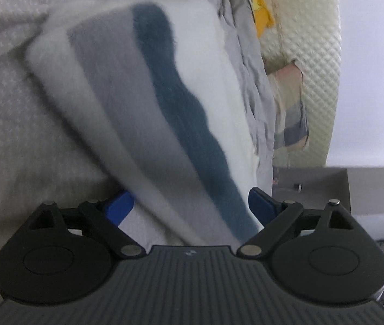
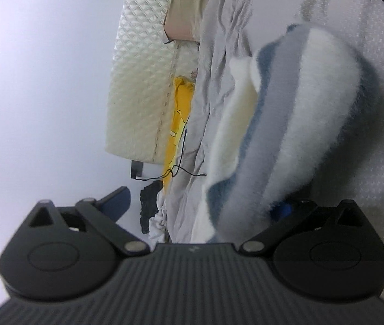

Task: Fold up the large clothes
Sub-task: 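Grasp the striped edge with both tools and roll it over the blanket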

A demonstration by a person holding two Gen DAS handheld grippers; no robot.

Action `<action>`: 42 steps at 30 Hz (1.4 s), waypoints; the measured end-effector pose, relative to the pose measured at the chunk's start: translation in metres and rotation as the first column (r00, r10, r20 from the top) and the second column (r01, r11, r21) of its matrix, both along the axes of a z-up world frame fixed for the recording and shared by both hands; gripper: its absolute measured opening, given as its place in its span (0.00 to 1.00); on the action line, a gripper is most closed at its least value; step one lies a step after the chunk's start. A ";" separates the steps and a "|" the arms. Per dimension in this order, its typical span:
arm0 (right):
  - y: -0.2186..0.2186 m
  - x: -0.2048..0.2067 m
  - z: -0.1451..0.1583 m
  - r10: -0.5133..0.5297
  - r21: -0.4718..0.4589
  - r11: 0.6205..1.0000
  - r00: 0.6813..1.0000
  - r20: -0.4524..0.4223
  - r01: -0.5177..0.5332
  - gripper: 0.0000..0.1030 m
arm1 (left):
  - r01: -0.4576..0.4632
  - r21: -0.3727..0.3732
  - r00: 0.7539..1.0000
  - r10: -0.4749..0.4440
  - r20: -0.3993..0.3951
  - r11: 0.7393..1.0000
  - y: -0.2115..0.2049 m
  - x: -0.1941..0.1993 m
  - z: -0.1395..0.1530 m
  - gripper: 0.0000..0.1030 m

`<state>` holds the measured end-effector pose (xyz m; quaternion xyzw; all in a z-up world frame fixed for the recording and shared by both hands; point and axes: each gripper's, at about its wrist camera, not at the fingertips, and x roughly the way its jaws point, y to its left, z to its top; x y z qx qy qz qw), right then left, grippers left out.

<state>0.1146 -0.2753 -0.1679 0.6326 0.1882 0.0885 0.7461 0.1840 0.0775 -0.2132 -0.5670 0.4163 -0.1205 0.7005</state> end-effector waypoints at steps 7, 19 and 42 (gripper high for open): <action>0.000 -0.001 -0.010 -0.023 0.007 1.000 0.997 -0.074 0.024 1.00 | -0.089 0.004 0.995 0.089 0.034 0.996 0.009 0.014 -0.005 0.90; 0.001 0.007 -0.034 -0.046 -0.119 0.993 0.945 -0.323 0.007 0.40 | -0.104 0.209 0.986 0.073 0.148 0.972 0.004 0.007 0.027 0.44; 0.024 -0.088 0.048 0.025 -0.302 0.951 0.994 -0.109 -0.057 0.29 | -0.167 0.335 0.922 0.026 0.387 0.927 0.014 -0.116 0.125 0.37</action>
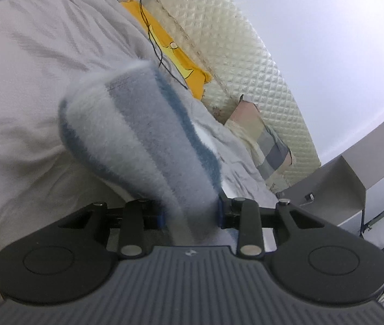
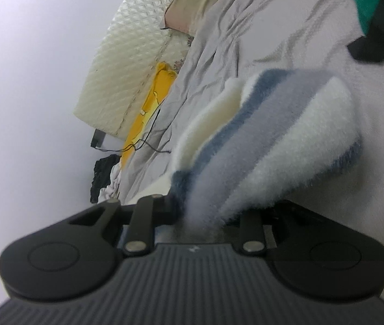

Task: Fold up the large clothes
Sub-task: 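Grasp the striped edge with both tools and roll it over the blanket, then open both tools and release the rolled edge onto the bundle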

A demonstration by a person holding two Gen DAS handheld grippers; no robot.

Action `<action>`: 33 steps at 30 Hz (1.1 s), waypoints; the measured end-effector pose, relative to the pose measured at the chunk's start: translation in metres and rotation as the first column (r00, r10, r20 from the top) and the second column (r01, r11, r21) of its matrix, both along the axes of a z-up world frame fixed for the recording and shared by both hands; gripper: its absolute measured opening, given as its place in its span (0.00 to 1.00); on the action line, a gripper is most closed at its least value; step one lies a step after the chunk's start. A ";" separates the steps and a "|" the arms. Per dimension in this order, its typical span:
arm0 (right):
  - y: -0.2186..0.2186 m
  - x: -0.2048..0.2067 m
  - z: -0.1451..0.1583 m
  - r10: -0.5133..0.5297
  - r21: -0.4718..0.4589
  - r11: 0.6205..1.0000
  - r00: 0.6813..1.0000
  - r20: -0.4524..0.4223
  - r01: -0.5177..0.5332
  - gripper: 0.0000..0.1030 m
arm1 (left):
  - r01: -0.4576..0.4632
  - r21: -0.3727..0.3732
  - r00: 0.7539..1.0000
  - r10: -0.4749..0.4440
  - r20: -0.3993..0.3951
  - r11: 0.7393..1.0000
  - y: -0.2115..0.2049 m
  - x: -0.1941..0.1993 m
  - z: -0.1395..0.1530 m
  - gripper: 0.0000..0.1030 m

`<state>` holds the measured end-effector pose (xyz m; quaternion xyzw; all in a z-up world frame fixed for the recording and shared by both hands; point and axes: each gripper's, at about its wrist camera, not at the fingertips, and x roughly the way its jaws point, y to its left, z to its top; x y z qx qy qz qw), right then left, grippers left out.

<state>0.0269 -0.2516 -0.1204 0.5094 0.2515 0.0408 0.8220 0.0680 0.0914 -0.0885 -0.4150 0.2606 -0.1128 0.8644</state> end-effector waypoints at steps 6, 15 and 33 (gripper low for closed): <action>0.005 -0.029 0.005 0.006 -0.016 1.000 1.000 0.012 -0.006 0.31 | 0.021 -0.024 0.999 -0.022 -0.039 0.999 0.012 -0.040 -0.004 0.39; 0.000 -0.031 0.000 0.024 0.034 0.999 1.000 0.011 -0.024 0.41 | 0.044 -0.041 0.998 -0.046 -0.051 0.998 0.019 -0.043 -0.012 0.48; -0.019 0.067 0.035 0.071 0.071 0.994 0.987 0.141 -0.082 0.72 | 0.074 0.004 0.996 -0.075 0.054 0.997 0.007 0.043 0.013 0.66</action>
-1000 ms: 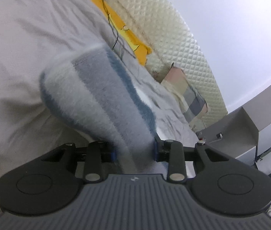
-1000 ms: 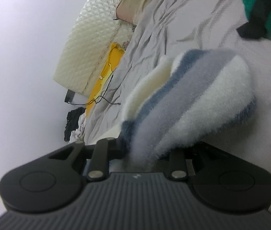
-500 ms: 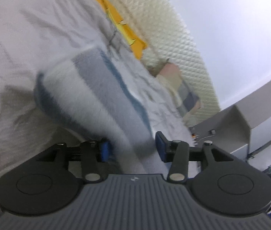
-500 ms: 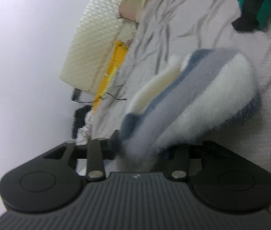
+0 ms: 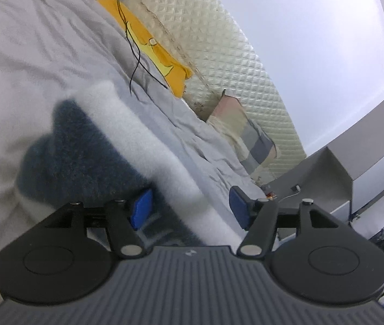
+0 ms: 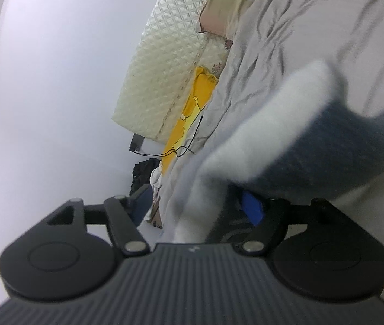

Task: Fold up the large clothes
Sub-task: 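Open both tools and release the rolled edge onto the bundle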

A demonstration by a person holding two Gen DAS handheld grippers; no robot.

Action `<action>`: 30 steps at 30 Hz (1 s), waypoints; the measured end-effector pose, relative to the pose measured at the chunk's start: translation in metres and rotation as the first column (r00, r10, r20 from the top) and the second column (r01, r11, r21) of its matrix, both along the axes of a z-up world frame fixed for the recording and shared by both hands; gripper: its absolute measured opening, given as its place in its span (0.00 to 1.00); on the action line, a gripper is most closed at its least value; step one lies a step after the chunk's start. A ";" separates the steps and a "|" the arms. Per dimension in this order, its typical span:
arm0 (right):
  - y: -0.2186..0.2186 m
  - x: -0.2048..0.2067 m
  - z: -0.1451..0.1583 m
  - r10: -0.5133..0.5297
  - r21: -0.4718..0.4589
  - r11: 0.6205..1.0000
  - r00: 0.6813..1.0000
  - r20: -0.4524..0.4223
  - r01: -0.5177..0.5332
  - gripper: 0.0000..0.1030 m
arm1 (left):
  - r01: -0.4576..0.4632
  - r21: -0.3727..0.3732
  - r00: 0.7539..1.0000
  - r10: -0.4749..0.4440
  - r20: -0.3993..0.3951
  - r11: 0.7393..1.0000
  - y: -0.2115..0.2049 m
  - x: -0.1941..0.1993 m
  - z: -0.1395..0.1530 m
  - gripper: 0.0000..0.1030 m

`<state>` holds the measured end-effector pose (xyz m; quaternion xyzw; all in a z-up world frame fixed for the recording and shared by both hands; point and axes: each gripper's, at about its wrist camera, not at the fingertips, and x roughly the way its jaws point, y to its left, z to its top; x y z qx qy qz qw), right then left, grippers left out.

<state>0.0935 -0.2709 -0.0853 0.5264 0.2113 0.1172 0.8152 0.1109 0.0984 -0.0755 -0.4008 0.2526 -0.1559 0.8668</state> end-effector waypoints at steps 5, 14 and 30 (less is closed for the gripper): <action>-0.007 0.059 -0.013 0.008 -0.029 1.000 0.998 -0.059 -0.009 0.71 | -0.006 0.086 0.998 0.012 -0.063 0.996 -0.006 0.067 -0.009 0.68; -0.012 0.126 -0.057 0.004 -0.184 0.983 0.993 -0.114 -0.025 0.69 | 0.037 0.344 0.995 -0.005 -0.095 0.938 -0.034 0.156 -0.042 0.68; 0.029 0.148 -0.060 0.001 -0.596 0.800 0.993 -0.117 -0.071 0.69 | 0.042 0.532 0.999 -0.029 -0.034 0.846 -0.067 0.184 -0.058 0.72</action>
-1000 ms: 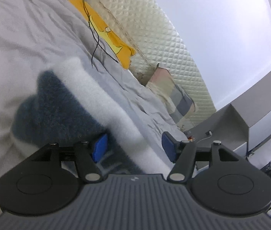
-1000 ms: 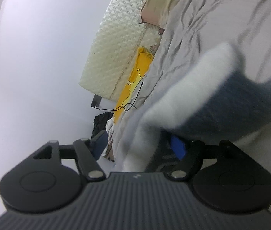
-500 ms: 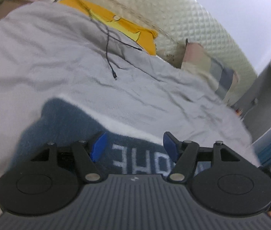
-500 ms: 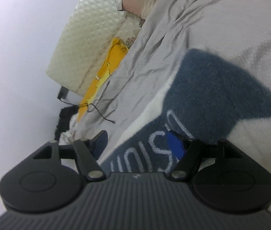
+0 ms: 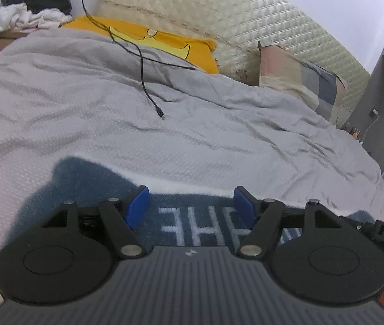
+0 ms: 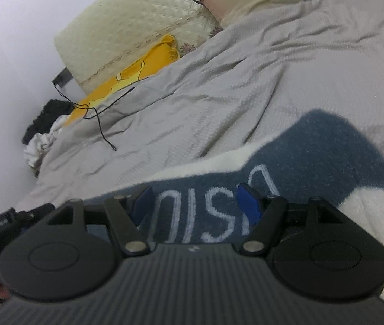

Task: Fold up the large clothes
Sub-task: 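Open both tools and release the rolled edge onto the bundle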

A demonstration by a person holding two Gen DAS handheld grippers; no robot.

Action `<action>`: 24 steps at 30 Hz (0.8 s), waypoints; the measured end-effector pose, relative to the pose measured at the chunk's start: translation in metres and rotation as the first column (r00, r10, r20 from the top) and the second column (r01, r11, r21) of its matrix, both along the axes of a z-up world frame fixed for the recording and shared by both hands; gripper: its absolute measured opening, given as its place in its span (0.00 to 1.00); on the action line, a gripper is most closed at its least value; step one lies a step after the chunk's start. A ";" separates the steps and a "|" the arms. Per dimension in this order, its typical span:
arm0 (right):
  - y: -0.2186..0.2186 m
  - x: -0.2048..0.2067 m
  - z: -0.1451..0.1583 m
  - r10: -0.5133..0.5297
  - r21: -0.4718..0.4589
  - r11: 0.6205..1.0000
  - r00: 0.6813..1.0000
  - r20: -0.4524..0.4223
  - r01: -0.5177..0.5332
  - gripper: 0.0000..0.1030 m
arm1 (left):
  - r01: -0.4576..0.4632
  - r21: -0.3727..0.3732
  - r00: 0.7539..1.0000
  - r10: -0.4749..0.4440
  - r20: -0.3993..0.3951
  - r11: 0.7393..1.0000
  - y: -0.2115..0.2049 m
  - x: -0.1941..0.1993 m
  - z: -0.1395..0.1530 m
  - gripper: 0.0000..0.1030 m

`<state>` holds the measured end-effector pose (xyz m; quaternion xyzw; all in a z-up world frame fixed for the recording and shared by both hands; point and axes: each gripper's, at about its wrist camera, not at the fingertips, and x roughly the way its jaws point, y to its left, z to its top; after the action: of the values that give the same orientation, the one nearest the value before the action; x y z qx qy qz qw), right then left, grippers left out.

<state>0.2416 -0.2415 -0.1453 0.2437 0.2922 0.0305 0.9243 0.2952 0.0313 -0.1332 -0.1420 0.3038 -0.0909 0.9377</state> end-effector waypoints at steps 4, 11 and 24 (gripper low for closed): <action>0.012 -0.014 0.014 -0.008 -0.072 0.997 1.000 0.014 0.009 0.69 | 0.014 0.054 0.999 -0.016 0.044 0.998 -0.007 -0.019 0.012 0.72; 0.035 -0.048 0.038 0.004 -0.186 0.982 0.998 0.065 0.008 0.70 | 0.042 0.124 0.990 -0.058 0.127 0.991 -0.020 -0.066 0.032 0.72; 0.059 -0.054 0.020 0.067 -0.304 0.950 0.997 -0.028 -0.073 0.65 | 0.048 0.196 0.999 -0.051 0.015 0.979 -0.030 -0.081 0.010 0.72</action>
<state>0.1872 -0.1821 -0.1251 0.0878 0.3098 0.0157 0.9466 0.2142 0.0015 -0.1237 -0.0406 0.3054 -0.0853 0.9475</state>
